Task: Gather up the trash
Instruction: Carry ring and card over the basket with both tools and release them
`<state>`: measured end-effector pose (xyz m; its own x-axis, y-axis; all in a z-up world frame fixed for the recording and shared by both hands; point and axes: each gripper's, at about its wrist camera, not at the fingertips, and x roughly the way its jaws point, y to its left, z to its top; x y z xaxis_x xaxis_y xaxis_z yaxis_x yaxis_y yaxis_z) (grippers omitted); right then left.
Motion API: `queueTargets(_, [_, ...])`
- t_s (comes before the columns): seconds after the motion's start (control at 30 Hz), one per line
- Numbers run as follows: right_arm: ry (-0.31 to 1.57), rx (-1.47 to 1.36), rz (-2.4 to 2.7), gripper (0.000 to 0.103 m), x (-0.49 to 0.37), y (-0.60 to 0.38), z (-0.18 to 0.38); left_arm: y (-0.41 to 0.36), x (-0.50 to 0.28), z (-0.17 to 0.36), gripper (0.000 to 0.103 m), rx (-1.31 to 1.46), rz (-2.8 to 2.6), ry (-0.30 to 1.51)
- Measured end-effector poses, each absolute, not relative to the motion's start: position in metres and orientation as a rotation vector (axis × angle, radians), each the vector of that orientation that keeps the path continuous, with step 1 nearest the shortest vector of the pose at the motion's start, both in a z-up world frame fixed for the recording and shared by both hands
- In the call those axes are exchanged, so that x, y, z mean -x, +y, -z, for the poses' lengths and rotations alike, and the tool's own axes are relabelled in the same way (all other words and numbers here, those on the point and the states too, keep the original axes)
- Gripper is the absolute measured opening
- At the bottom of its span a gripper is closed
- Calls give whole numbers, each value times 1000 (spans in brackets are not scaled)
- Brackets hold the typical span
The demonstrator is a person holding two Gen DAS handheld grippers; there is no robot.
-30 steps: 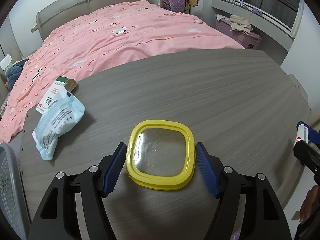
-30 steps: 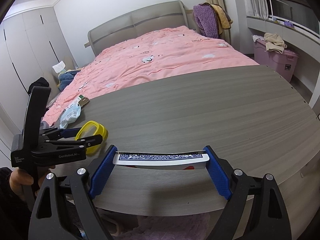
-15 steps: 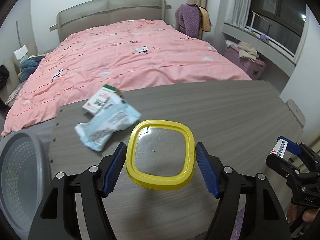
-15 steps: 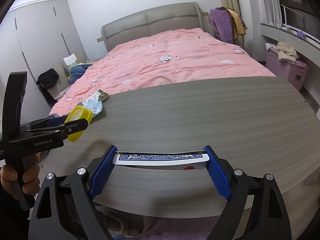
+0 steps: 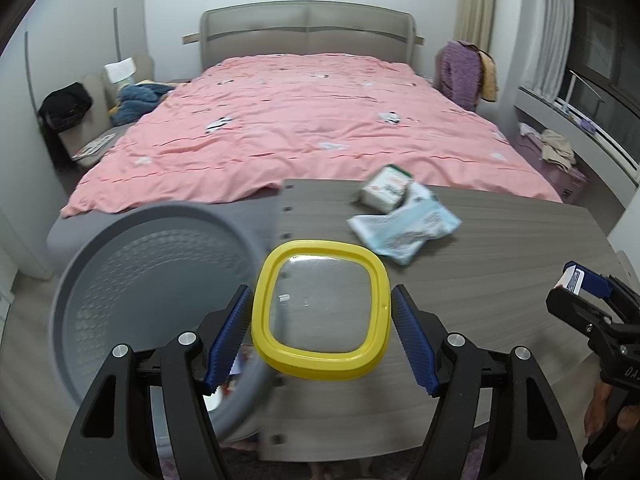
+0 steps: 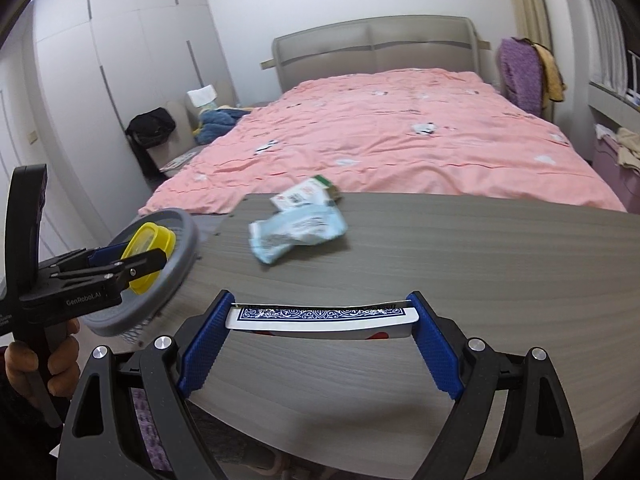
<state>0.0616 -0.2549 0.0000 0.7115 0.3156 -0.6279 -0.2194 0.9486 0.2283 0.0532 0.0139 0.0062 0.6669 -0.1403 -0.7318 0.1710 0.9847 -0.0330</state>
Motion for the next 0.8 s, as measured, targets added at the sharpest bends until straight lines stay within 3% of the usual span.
queueTargets(0.3, [724,-51,-462,84,-89,-160,-9,102,-49,2,68,34,25,819])
queueTargets(0.8, [775,56,-606,84,-147,-47,1,171,-66,18,68,74,-86,814])
